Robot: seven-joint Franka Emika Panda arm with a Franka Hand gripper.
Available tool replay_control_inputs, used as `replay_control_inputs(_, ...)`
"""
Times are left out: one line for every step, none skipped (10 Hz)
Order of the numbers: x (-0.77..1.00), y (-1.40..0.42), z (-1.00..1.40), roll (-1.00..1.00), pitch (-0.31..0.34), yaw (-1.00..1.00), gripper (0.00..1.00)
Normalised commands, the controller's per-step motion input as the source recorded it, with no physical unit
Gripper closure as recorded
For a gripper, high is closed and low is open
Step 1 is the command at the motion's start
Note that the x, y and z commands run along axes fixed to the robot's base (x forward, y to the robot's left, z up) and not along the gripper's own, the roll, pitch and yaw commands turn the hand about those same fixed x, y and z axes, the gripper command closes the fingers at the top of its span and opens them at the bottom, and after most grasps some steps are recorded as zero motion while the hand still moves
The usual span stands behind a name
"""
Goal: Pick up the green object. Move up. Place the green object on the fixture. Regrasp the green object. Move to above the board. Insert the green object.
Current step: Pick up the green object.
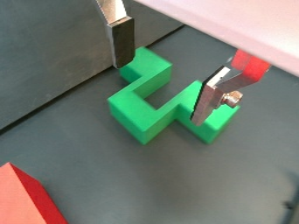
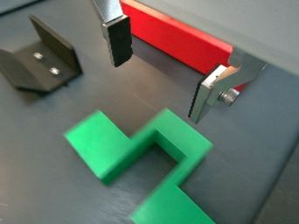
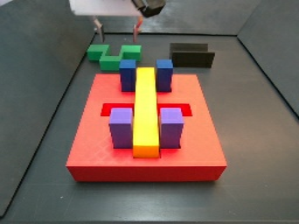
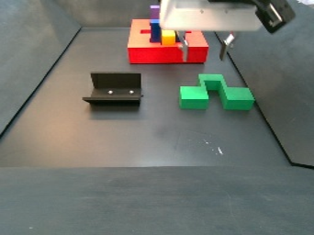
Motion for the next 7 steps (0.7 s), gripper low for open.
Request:
replay_control_inputs(0.0, -0.07, -0.47, 0.11, 0.0, -0.03, 0.0)
replay_control_inputs(0.0, 0.0, -0.44, 0.04, -0.019, 0.0, 0.0)
replay_control_inputs(-0.07, 0.0, -0.44, 0.07, -0.011, 0.0, 0.0)
replay_control_inputs(-0.1, 0.0, -0.43, 0.08, -0.009, 0.0, 0.0)
replay_control_inputs(-0.09, 0.0, -0.36, 0.08, 0.0, 0.0, 0.0)
replay_control_inputs(-0.12, 0.0, -0.27, 0.09, 0.0, 0.0, 0.0)
replay_control_inputs(-0.22, 0.0, -0.21, 0.09, 0.0, -0.01, 0.0)
